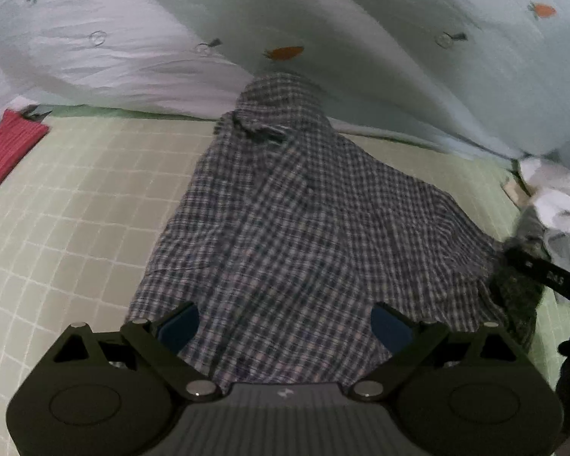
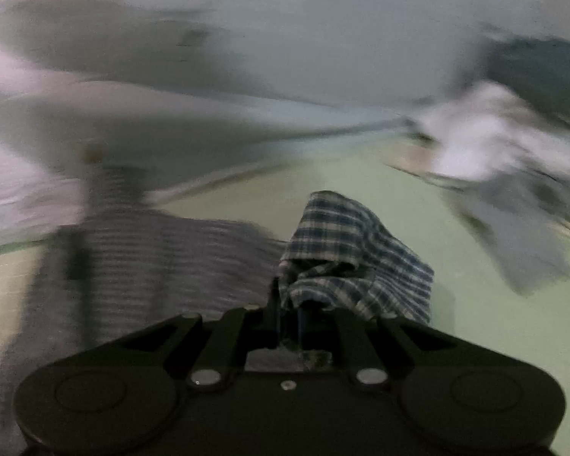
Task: Fold clothes
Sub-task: 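Grasp the sleeve cuff with the right gripper and fold it across the body, then grasp the other sleeve cuff with the left gripper and lift it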
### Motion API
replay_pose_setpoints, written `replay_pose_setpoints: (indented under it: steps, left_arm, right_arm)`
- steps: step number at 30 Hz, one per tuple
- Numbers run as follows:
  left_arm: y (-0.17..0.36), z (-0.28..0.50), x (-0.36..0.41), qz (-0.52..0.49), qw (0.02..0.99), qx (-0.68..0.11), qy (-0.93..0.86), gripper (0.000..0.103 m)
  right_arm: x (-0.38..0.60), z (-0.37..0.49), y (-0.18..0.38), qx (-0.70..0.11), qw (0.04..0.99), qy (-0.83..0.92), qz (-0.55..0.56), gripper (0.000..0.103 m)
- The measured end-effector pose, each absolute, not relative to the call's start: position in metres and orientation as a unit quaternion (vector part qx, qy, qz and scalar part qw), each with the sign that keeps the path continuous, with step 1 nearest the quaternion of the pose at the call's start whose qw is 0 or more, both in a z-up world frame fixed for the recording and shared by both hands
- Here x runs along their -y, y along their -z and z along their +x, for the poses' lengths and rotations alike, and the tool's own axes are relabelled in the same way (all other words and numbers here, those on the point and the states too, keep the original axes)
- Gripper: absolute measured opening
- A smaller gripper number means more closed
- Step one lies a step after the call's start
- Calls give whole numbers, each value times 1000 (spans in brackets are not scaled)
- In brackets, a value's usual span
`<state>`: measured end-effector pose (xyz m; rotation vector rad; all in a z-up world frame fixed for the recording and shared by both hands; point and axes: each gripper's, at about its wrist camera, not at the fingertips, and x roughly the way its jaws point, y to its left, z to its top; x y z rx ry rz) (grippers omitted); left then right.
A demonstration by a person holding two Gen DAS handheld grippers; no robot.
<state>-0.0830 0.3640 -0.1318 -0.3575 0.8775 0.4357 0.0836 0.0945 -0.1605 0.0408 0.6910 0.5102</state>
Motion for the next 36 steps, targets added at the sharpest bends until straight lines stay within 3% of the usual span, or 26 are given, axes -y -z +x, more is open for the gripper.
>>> replay_pose_setpoints:
  steps: [5,7,8,9,12,17,27,33,36]
  left_arm:
    - [127,-92,-377,-185,866,-404,-229,97]
    - [126,-95,-381,-190,865,-400,-234,97]
    - [126,-97,-382,-191,866,-398,-236,97]
    - [125,-98,-383,-192,866,-395,-237,97]
    - [126,-101,-384,-196,868,-391,-235,97]
    - [128,-94,-375,-195,871,-396,-215,97]
    - [135,-48,-324,-94,888,-431,-134,94]
    - [149,-12,-296,-49,889,-448,-79,73]
    - [160,2,-285,-36,885,-459,-64,52]
  right_arm:
    - [-165,51,150,-357,855,-374,35,12]
    - [-182,40,157,-370,843,-390,14,35]
    - [-189,34,162,-377,838,-394,-3,61]
    - [-193,31,165,-382,837,-391,-20,79]
    - [-189,25,170,-382,849,-360,-54,96]
    - [-149,33,169,-383,871,-305,-29,102]
    - [-62,43,206,-426,891,-155,-14,102]
    - [-46,51,221,-446,885,-130,10,102]
    - [-44,55,226,-450,884,-124,16,102]
